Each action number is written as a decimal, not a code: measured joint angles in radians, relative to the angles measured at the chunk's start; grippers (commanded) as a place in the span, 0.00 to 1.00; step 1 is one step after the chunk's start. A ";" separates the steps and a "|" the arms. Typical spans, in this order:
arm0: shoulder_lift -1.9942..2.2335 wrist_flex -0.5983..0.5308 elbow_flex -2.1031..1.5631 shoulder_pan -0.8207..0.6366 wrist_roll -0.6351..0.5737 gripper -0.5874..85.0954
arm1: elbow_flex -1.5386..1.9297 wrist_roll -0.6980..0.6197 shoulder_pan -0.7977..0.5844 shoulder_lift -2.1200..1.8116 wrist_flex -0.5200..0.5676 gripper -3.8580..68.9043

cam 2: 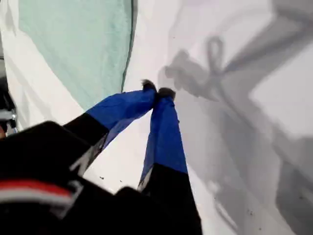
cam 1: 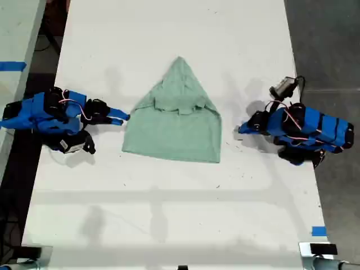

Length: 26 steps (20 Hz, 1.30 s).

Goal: Fold t shirt

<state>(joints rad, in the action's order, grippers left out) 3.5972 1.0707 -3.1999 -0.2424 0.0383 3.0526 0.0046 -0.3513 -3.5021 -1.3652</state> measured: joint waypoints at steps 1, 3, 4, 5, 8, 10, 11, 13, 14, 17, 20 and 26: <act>0.000 0.000 0.000 0.000 0.000 0.18 | 0.002 0.000 0.000 0.000 0.002 0.07; 0.000 0.000 0.000 0.000 0.000 0.18 | 0.002 0.000 0.002 0.000 0.002 0.07; 0.000 0.000 0.000 0.000 0.000 0.18 | 0.002 0.000 0.002 0.000 0.002 0.07; 0.000 0.000 0.000 0.000 0.000 0.18 | 0.002 0.000 0.002 0.000 0.002 0.07; 0.000 0.000 0.000 0.000 0.000 0.18 | 0.002 0.000 0.003 0.000 0.002 0.07; 0.000 0.000 0.000 0.000 0.000 0.18 | -0.002 -0.041 0.017 0.000 0.003 0.07; 0.000 0.000 0.000 0.000 0.000 0.18 | -0.014 -0.074 0.018 0.003 0.003 0.07; 0.000 0.000 0.000 0.000 0.000 0.18 | -0.124 -0.086 0.023 0.075 -0.011 0.07; 0.000 0.000 0.000 0.000 0.000 0.18 | -0.210 -0.094 0.023 0.166 -0.011 0.15; 0.000 0.000 0.000 0.000 0.000 0.18 | -0.526 -0.109 0.063 0.615 0.043 0.29; 0.000 0.000 0.000 0.000 0.000 0.18 | -0.744 -0.121 0.089 1.092 0.129 0.25; 0.000 0.000 0.000 0.000 0.000 0.18 | -0.896 -0.133 0.115 1.606 0.314 0.24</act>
<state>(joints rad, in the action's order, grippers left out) 3.5972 1.0707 -3.1999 -0.2424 0.0383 2.1568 -0.1289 -0.2362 -1.8960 -1.0508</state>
